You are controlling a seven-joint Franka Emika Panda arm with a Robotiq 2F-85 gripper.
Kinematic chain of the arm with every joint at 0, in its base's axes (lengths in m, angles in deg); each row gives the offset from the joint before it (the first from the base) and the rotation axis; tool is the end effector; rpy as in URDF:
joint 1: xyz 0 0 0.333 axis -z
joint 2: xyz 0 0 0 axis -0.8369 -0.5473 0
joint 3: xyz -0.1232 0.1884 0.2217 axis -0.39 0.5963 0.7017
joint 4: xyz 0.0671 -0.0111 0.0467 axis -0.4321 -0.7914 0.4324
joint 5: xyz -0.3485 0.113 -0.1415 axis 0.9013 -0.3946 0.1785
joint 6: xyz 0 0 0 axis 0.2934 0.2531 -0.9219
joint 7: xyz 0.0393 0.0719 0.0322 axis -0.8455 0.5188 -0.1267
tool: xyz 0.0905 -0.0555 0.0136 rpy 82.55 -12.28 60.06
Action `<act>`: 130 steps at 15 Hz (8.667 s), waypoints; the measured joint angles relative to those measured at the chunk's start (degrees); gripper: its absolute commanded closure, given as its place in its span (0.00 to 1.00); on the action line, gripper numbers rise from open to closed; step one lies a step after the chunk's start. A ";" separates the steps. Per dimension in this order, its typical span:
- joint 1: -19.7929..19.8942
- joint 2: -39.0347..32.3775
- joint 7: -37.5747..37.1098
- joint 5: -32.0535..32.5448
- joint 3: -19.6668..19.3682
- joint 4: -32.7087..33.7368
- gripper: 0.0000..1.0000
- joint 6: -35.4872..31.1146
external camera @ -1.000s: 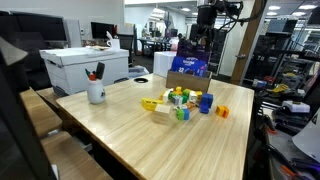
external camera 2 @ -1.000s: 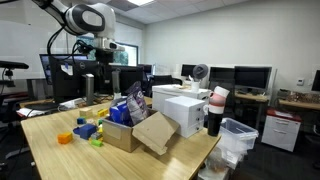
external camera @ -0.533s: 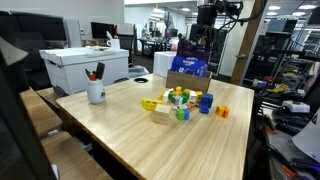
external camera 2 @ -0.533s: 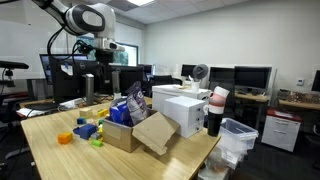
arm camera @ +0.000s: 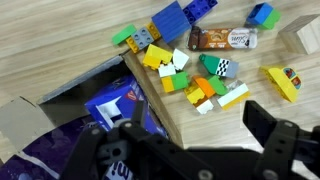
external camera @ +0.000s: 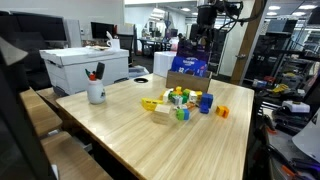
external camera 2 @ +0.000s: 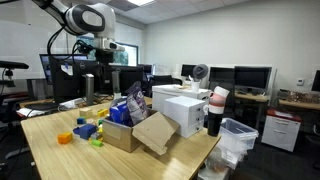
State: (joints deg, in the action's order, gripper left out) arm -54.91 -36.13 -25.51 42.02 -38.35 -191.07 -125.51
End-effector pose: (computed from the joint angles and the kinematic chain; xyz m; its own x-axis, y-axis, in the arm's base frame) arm 0.4892 -0.0234 0.4323 0.9402 -0.3380 -0.0422 -0.3388 -0.9408 -0.0136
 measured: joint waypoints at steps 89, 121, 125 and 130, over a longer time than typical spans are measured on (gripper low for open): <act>-9.01 -5.49 -38.89 8.51 6.00 -0.03 0.96 -7.24; 0.63 -20.79 -14.93 4.30 -2.88 35.33 0.00 15.02; -0.79 -18.94 -14.93 4.15 -2.44 32.93 0.00 14.99; -2.43 -16.17 -15.03 3.90 -1.22 29.02 0.00 14.90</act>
State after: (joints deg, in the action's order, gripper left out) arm -57.35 -52.30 -40.54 45.92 -39.57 -162.05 -110.61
